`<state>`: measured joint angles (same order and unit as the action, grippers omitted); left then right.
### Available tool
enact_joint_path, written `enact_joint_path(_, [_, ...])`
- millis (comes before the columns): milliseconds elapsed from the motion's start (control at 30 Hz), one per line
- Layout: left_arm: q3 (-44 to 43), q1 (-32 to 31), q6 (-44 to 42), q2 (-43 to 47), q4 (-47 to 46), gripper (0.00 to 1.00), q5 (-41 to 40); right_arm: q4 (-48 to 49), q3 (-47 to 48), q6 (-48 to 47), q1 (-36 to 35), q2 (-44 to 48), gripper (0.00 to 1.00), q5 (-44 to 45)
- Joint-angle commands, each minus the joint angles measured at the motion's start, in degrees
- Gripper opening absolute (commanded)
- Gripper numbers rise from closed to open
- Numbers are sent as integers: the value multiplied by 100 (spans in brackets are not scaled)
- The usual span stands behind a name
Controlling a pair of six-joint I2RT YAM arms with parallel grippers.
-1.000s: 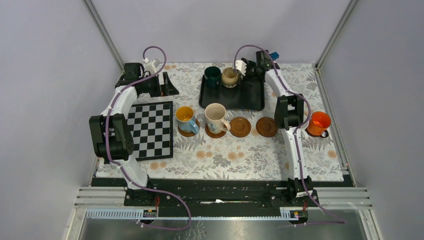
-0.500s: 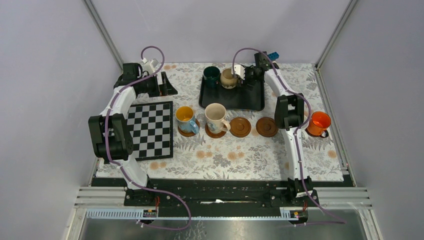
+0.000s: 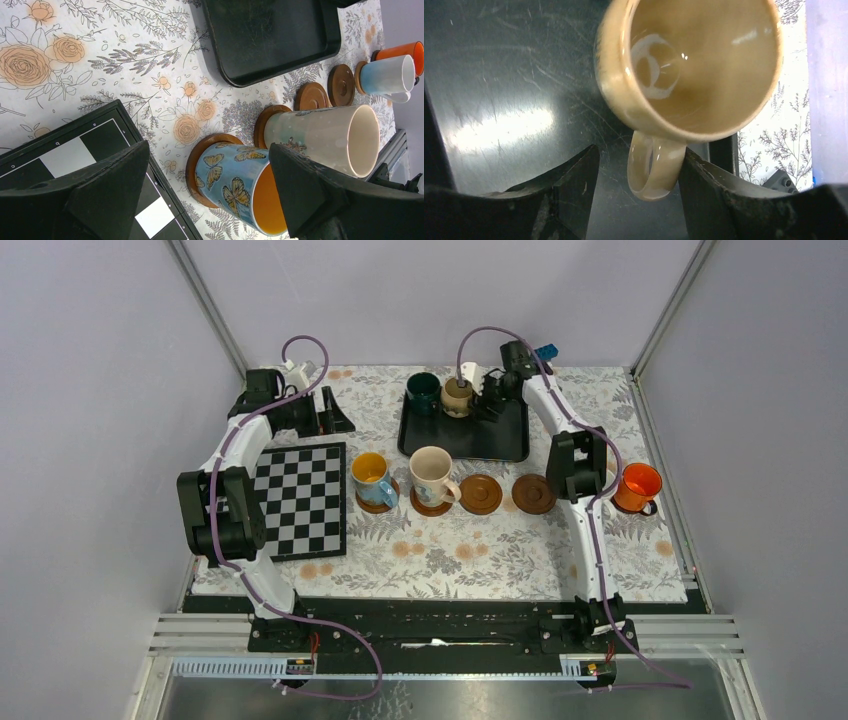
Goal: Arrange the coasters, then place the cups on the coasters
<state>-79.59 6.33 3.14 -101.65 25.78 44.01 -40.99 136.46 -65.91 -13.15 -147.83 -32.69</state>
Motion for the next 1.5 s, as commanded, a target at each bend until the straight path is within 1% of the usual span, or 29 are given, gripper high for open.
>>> enact_joint_path(0, [65, 35, 53, 145, -288, 99, 233, 54, 388, 885, -215, -33, 63, 537])
enact_joint_path(100, [82, 35, 86, 166, -325, 99, 211, 282, 418, 1349, -254, -90, 58, 847])
enact_joint_path(367, [128, 34, 147, 189, -362, 99, 187, 435, 434, 1960, -282, -190, 51, 863])
enact_joint_path(533, [145, 33, 170, 222, -364, 99, 172, 577, 442, 2290, -276, -241, 49, 874])
enact_joint_path(633, [162, 35, 170, 241, -368, 99, 185, 594, 451, 2420, -278, -263, 46, 834])
enact_joint_path(733, [200, 35, 183, 267, -397, 99, 175, 563, 452, 2478, -276, -260, 39, 800])
enact_joint_path(800, [202, 35, 196, 275, -409, 99, 170, 551, 456, 2526, -276, -224, 32, 816])
enact_joint_path(900, [202, 31, 196, 302, -435, 99, 167, 505, 416, 2539, -281, -108, 17, 835])
enact_joint_path(967, [205, 36, 181, 318, -434, 99, 165, 565, 330, 2607, -284, 10, 4, 910])
enact_joint_path(1000, [199, 35, 177, 321, -433, 99, 167, 590, 295, 2680, -272, 76, 0, 927])
enact_joint_path(1133, [209, 36, 179, 350, -433, 99, 186, 730, 14, 2960, -261, 442, 0, 934])
enact_joint_path(1233, [230, 31, 155, 409, -435, 99, 193, 1038, -405, 3292, -230, 831, 0, 866])
enact_joint_path(1367, [307, 35, 113, 514, -438, 99, 178, 1771, -1280, 3755, -161, 1468, 0, 789])
enact_joint_path(1467, [389, 35, 102, 589, -404, 99, 182, 2499, -2120, 3984, -130, 1992, 0, 839])
